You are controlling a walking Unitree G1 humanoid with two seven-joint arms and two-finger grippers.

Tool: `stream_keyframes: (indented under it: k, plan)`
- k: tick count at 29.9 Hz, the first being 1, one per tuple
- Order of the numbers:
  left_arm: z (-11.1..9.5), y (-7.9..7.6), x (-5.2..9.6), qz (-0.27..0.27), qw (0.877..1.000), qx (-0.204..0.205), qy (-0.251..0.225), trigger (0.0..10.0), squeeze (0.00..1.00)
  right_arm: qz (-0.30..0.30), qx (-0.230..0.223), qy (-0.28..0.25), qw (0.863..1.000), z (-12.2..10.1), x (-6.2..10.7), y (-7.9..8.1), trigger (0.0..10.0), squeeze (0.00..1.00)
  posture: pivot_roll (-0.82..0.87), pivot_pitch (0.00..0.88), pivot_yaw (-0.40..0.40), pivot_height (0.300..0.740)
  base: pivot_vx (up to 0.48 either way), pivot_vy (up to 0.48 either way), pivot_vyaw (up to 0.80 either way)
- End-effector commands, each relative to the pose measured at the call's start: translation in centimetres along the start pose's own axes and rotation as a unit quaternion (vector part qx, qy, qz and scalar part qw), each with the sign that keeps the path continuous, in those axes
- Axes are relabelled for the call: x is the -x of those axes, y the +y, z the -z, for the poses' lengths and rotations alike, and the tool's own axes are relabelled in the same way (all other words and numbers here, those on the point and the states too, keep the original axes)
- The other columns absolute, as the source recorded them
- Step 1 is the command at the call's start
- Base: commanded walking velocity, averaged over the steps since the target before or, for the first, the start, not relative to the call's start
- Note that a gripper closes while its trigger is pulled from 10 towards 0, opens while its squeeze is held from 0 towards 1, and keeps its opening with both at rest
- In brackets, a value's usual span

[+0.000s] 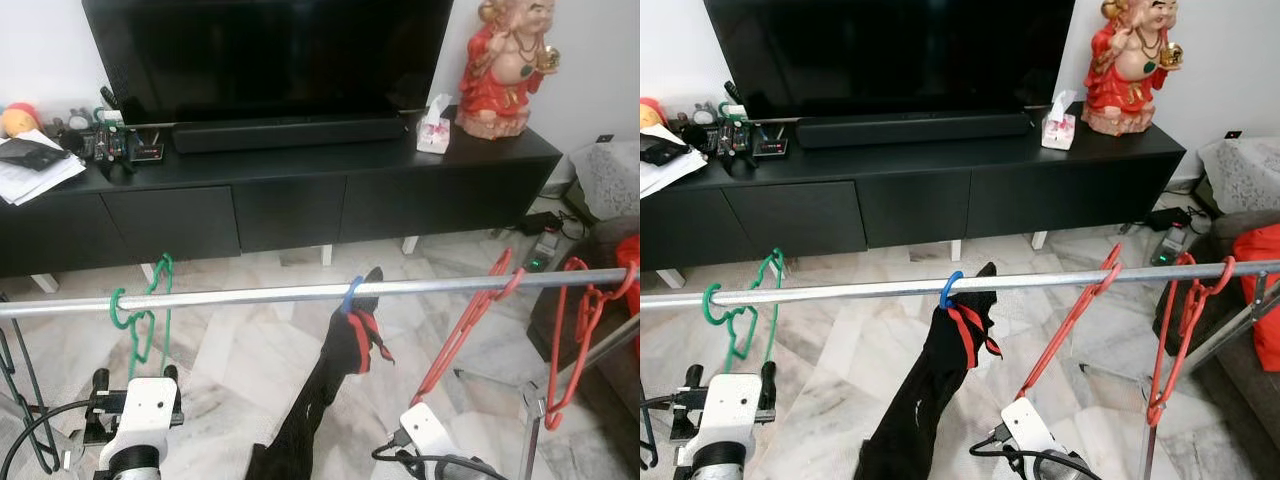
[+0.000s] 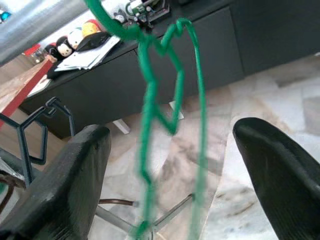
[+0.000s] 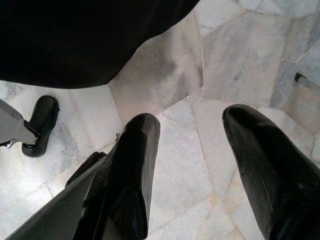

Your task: Hang hanger

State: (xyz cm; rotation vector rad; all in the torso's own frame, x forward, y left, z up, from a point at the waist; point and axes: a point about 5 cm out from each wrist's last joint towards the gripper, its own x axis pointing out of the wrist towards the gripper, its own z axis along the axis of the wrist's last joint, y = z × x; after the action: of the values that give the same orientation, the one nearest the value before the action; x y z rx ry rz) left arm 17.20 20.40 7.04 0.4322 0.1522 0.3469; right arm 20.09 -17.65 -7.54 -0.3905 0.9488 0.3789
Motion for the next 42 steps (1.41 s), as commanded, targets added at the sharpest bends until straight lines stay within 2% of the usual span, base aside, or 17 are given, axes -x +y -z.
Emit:
stream_keyframes:
  k: [1,3,9,16,21,27,33,36,42]
  plan:
    - [-0.5,0.1,0.1,0.003,1.0,0.017,-0.01,10.0,0.0,0.001,0.004,-0.001,1.0,-0.2,0.0,-0.2,10.0,0.0,-0.06,0.0,-0.041,0.74,0.0,0.0,0.0]
    - [-0.7,0.1,0.4,0.002,0.998,0.058,-0.009,10.0,0.0,0.001,0.004,-0.001,1.0,-0.2,0.0,-0.2,10.0,0.0,-0.06,0.0,-0.04,0.74,0.0,0.0,0.0]
    - [-0.9,0.6,0.7,-0.001,0.996,0.092,-0.006,10.0,0.0,0.0,0.005,-0.001,1.0,-0.2,0.0,-0.2,10.0,0.0,-0.06,0.0,-0.039,0.74,0.0,0.0,0.0]
    - [-1.3,1.4,0.9,0.002,0.996,0.087,-0.02,10.0,0.0,0.0,0.006,-0.001,1.0,-0.2,0.0,-0.2,10.0,0.0,-0.06,0.0,-0.041,0.74,0.0,0.0,0.0]
    - [-2.4,2.1,1.6,0.008,0.996,0.075,-0.056,10.0,0.0,0.001,0.006,-0.001,1.0,-0.2,0.0,-0.3,10.0,0.0,-0.06,0.0,-0.042,0.74,0.0,0.0,0.0]
    - [-3.2,2.1,2.5,0.018,0.995,0.062,-0.081,10.0,0.0,0.001,0.006,-0.001,1.0,-0.2,0.0,-0.3,10.0,0.0,-0.06,0.0,-0.043,0.74,0.0,0.0,0.0]
    - [-3.2,2.0,3.1,0.023,0.994,0.055,-0.086,10.0,0.0,0.001,0.007,-0.001,1.0,-0.2,0.0,-0.3,10.0,0.0,-0.06,0.0,-0.043,0.74,0.0,0.0,0.0]
    - [-3.7,1.0,3.7,0.015,0.993,0.059,-0.103,10.0,0.0,0.003,0.007,-0.001,1.0,-0.2,0.0,-0.4,10.0,0.0,-0.06,0.0,-0.044,0.74,0.0,0.0,0.0]
    - [-3.5,1.2,3.5,0.009,0.993,0.065,-0.097,10.0,0.0,0.004,0.008,-0.001,1.0,-0.3,0.0,-0.5,10.0,0.0,-0.06,0.0,-0.049,0.74,-0.04,0.0,0.0]
